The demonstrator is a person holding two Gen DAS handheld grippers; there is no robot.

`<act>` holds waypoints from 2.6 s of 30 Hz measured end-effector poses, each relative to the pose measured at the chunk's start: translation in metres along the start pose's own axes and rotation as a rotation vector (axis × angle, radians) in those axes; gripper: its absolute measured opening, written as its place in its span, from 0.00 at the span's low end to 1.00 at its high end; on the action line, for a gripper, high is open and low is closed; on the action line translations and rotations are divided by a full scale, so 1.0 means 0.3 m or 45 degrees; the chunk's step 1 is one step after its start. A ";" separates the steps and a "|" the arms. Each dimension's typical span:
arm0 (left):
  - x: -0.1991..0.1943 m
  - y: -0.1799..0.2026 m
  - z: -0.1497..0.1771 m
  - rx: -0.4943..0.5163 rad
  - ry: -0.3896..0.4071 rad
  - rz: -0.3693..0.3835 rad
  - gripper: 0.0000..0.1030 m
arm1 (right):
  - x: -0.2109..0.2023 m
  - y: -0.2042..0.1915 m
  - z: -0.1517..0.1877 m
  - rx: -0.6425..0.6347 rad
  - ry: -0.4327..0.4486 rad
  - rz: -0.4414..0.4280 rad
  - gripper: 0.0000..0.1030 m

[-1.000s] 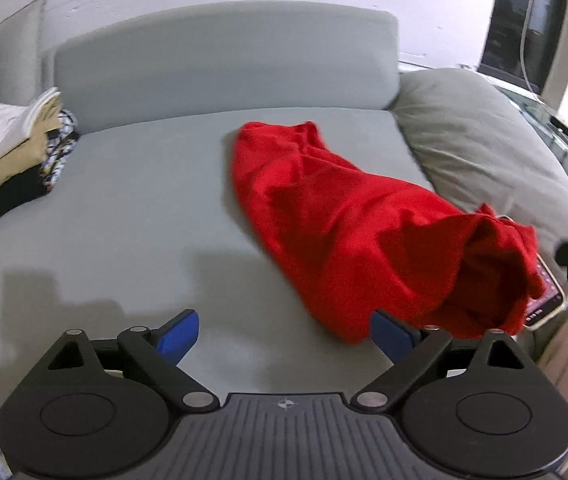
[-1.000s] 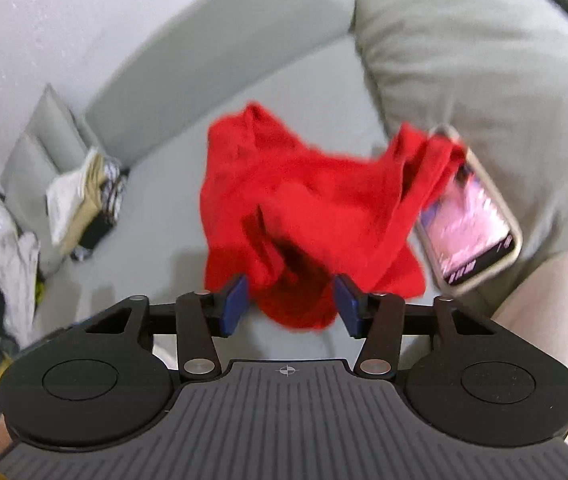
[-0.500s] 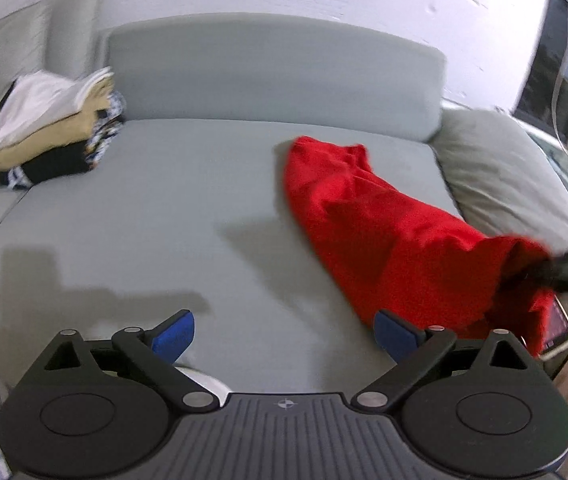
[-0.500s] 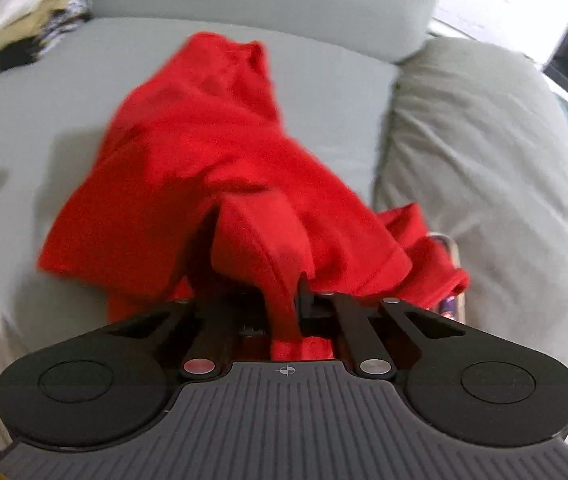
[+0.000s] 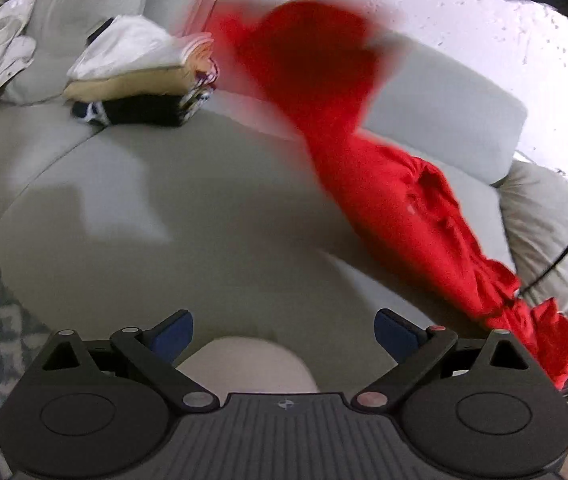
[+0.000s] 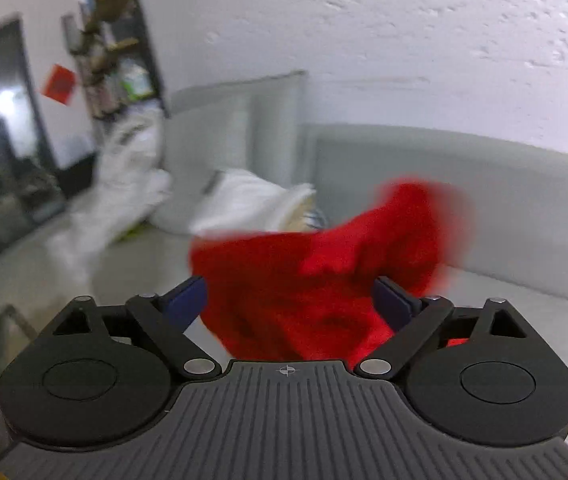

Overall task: Fold clothes
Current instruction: 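Grasp the red shirt with the right gripper and lift it to unfold, then lay the red shirt flat on the sofa and open the right gripper, then grasp the shirt edge with the left gripper and lift it up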

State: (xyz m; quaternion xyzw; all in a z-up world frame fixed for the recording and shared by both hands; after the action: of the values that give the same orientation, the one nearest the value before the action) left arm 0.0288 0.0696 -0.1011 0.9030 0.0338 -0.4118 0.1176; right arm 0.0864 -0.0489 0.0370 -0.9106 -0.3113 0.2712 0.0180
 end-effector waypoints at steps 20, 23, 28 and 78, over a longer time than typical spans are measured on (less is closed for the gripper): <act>0.100 0.300 0.029 0.301 -0.144 0.060 0.94 | -0.172 0.739 0.776 0.580 -0.510 0.540 0.68; 0.100 0.330 0.029 0.328 -0.137 0.067 0.94 | -0.114 0.755 0.839 0.575 -0.573 0.581 0.67; 0.099 0.344 0.028 0.338 -0.143 0.055 0.94 | -0.057 0.732 0.878 0.381 -0.634 0.609 0.67; 0.565 0.717 0.041 1.104 0.036 -0.167 0.04 | -0.239 0.852 0.829 1.024 -0.283 0.203 0.58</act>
State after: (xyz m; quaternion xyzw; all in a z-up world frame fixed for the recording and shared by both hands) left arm 0.1653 -0.1480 -0.1966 0.8703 -0.0834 -0.3822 -0.2991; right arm 0.0559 -0.3299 -0.1918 -0.8175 -0.1094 0.4682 0.3172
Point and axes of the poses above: each gripper's, at about its wrist camera, not at the fingertips, and x roughly the way its jaws point, y to its right, z to its underside, the point moved 1 cm from there along x, roughly the way its jaws point, and after that the axes turned 1 degree about z, right-handed, at the moved point
